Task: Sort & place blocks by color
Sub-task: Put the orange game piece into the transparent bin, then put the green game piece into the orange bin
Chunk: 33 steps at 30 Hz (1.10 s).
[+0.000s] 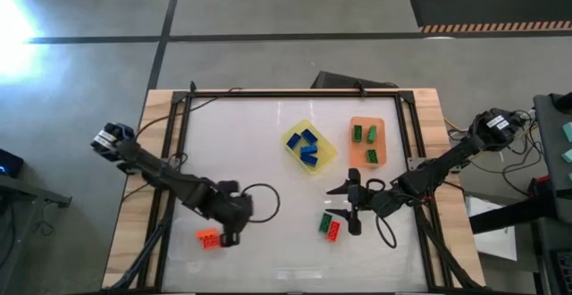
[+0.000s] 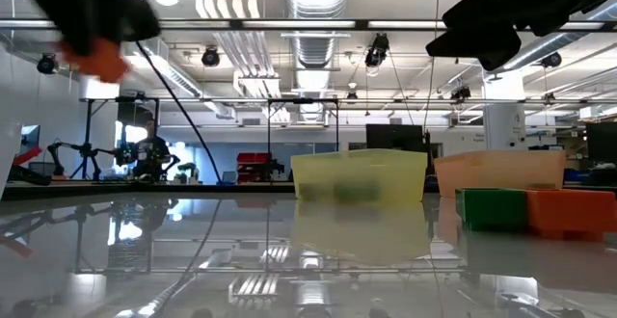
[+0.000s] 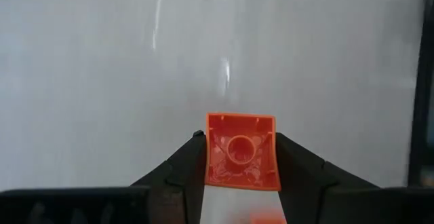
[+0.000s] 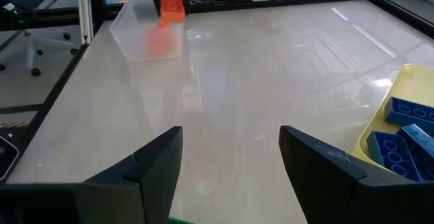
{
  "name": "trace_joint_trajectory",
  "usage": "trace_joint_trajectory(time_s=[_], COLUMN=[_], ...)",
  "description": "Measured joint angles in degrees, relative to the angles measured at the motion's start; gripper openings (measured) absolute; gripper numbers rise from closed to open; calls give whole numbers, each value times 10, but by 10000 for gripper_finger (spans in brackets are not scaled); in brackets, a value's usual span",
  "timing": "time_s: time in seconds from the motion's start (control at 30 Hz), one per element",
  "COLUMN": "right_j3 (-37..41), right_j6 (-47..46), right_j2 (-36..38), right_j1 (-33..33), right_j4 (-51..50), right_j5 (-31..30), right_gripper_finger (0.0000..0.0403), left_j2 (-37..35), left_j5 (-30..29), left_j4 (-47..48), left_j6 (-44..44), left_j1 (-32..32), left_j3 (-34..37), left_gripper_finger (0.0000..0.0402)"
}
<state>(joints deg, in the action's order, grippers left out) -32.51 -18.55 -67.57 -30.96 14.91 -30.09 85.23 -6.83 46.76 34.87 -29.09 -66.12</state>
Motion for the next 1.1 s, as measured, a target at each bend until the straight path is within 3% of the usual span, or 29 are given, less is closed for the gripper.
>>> trace_joint_trajectory(time_s=[0.17,0.3,0.37,0.87,1.1], right_j3=[0,0,0,0,0], right_j6=[0,0,0,5,-4], right_j2=[0,0,0,0,0], right_j1=[0,0,0,0,0], right_j4=[0,-1,-1,-8,-15], right_j5=[0,0,0,0,0], right_gripper_finger=[235,235,235,235,235], left_j2=[3,3,4,37,53], left_j5=[137,267,299,311,310], left_j4=[197,241,237,213,211], left_j6=[114,163,169,173,169], left_j1=[-39,-74,-92,-124,-124], left_j3=[-28,-17,-6,85,83], left_gripper_finger=[122,122,122,125,221])
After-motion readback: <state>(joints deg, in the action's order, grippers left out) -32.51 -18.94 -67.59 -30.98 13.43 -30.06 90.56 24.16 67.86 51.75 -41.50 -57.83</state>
